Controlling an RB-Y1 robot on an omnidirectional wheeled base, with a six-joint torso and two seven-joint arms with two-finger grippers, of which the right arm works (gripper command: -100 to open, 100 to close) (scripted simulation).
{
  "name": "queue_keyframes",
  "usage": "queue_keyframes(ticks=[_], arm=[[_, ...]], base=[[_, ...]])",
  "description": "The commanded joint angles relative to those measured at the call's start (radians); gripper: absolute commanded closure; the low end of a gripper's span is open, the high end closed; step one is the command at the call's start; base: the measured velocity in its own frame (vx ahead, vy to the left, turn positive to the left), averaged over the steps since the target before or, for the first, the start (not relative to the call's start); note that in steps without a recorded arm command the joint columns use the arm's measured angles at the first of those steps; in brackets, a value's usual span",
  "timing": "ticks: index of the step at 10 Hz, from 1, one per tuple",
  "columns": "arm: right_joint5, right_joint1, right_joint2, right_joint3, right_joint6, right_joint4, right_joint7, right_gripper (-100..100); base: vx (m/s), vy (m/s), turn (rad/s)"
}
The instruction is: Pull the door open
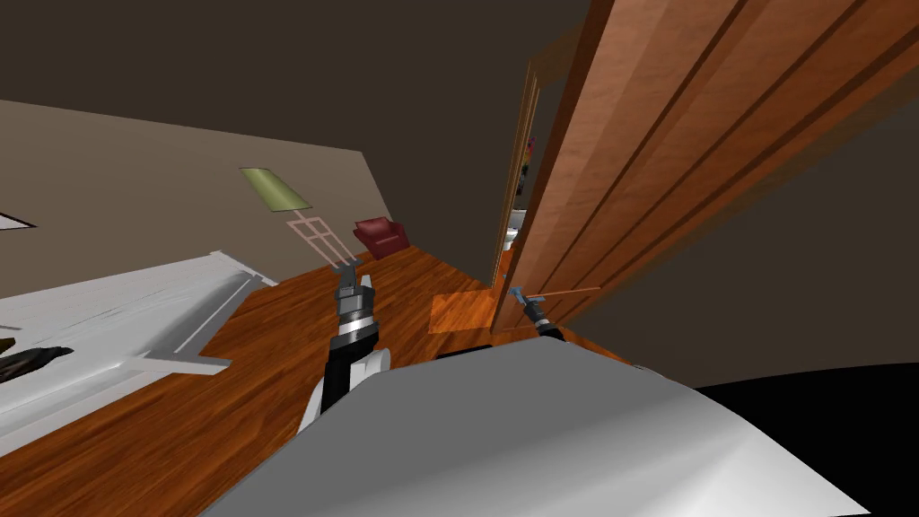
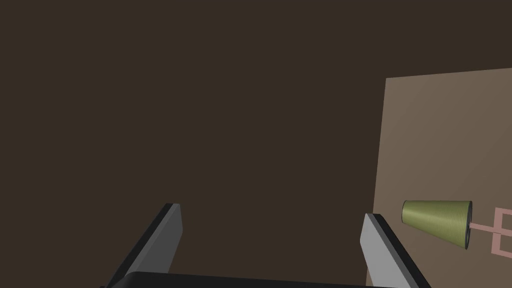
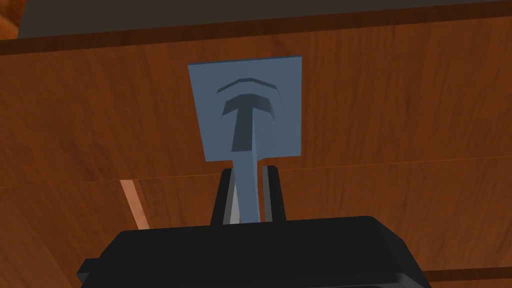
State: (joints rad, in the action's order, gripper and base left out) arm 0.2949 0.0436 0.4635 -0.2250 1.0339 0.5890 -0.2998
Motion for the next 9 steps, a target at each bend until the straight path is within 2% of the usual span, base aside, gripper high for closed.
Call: queue_keyframes(ticks=[1,2,3,4,9], arm=[[-0.003,0.010,0.011,-0.014,0.020,-0.002,-0.014,100],[-0.005,0.016,0.017,-0.022,0.029,-0.001,-0.021,100],[-0.006,0.006,0.010,-0.020,0.022,-0.010,-0.017,100],[-0.005,0.018,0.018,-0.033,0.046,-0.017,-0.027,100],[0.003,0.060,0.054,-0.072,0.129,-0.036,-0.058,100]], base=[[-0.174,-0.069,0.086],[-0.167,-0.051,0.070],[-0.078,-0.016,0.018],[-0.133,-0.042,0.144],[-0.198,-0.070,0.165]])
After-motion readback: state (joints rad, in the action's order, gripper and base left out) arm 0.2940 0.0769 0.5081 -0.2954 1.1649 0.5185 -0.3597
